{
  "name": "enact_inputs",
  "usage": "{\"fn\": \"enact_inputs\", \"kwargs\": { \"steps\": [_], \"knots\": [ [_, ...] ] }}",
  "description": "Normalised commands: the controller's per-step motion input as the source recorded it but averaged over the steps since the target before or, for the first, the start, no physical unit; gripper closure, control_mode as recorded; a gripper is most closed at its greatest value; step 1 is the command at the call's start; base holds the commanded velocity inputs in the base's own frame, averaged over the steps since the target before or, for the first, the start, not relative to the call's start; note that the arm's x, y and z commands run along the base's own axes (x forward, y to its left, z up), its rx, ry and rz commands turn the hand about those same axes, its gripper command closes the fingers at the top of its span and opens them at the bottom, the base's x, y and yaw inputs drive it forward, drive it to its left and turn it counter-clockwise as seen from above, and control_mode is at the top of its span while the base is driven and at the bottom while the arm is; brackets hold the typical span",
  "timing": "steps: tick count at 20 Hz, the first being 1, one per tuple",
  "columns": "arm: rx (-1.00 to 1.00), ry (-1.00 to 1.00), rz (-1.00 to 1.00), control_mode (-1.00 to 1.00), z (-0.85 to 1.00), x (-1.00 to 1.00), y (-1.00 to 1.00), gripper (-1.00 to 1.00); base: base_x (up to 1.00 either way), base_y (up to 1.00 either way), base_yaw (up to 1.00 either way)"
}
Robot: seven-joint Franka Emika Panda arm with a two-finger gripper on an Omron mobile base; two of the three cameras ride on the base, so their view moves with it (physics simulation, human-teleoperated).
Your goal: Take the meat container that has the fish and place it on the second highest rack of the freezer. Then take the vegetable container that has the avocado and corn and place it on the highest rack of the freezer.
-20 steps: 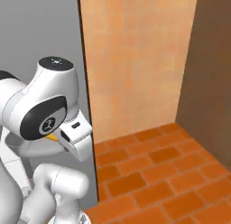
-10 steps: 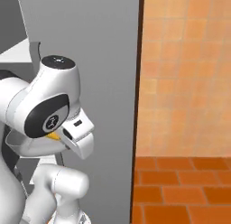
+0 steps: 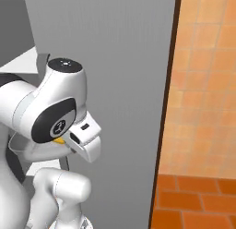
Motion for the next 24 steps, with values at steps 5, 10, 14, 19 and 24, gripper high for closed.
{"fn": "enact_inputs", "kwargs": {
  "steps": [5, 10, 14, 19, 24],
  "knots": [
    [0.04, -0.06, 0.03, -1.00, 0.08, -0.08, 0.11, 1.00, 0.41, 0.53, 0.15],
    [0.20, -0.32, 0.09, -1.00, 0.50, -0.52, 0.53, 1.00, 0.00, 0.00, 0.00],
    [0.13, -0.17, 0.00, -1.00, 0.27, 0.19, 0.77, 1.00, 0.00, 0.00, 0.00],
    [0.07, -0.02, 0.00, -1.00, 0.00, 0.96, 0.76, 1.00, 0.00, 0.00, 0.00],
    [0.02, -0.11, 0.00, -1.00, 0.00, 0.76, 0.53, 1.00, 0.00, 0.00, 0.00]
  ]
}}
